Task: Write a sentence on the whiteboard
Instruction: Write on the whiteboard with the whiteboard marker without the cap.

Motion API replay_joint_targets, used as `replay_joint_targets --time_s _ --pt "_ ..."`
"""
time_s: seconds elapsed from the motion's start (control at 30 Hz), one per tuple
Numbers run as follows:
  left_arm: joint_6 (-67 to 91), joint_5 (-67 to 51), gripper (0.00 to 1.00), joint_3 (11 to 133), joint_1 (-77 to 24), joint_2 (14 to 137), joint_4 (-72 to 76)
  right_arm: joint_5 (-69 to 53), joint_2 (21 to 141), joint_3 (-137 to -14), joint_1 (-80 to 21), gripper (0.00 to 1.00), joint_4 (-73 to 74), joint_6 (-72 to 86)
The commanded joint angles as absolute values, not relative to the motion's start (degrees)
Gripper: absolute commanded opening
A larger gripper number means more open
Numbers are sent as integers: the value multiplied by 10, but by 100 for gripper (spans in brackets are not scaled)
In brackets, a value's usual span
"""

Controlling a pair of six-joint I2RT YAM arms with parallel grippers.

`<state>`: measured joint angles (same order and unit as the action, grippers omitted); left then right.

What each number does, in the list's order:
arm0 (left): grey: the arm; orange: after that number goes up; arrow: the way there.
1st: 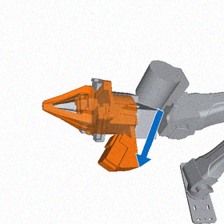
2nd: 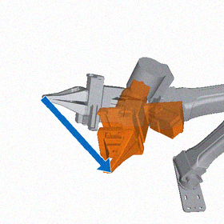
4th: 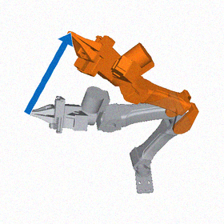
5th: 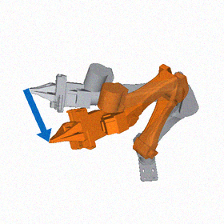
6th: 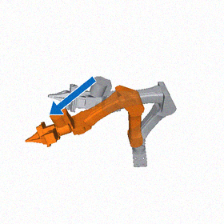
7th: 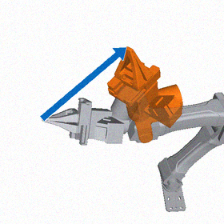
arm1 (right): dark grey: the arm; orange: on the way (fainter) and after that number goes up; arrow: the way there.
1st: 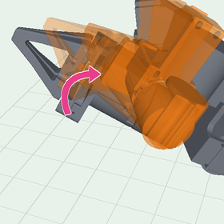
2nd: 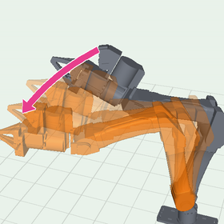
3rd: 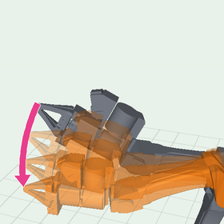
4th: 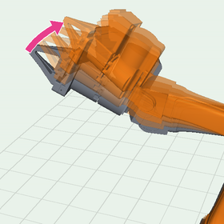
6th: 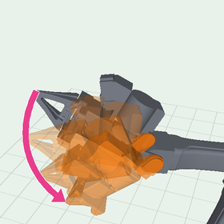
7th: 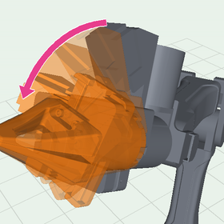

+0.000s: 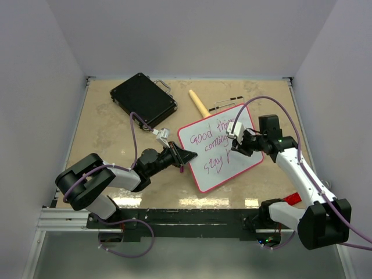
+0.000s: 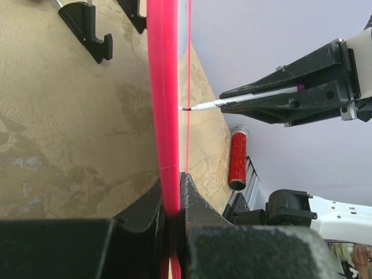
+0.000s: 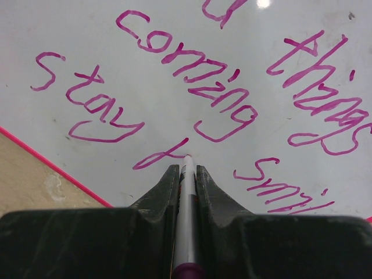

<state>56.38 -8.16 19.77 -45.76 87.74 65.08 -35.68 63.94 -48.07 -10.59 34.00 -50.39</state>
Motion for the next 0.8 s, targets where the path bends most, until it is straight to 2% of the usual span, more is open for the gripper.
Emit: replay_joint_targets --time_s 0.0,0.2,0.47,0.77 --pt "537 -100 0 213 -460 866 704 -393 633 -492 -108 0 378 -550" --pt "538 -101 0 215 -460 867 702 -415 646 -498 -108 0 419 -587" --pt "537 -101 0 218 -460 867 701 -396 645 -492 -108 0 370 -543" --pt "536 -100 0 214 -460 867 702 -376 657 -491 -107 0 399 -563"
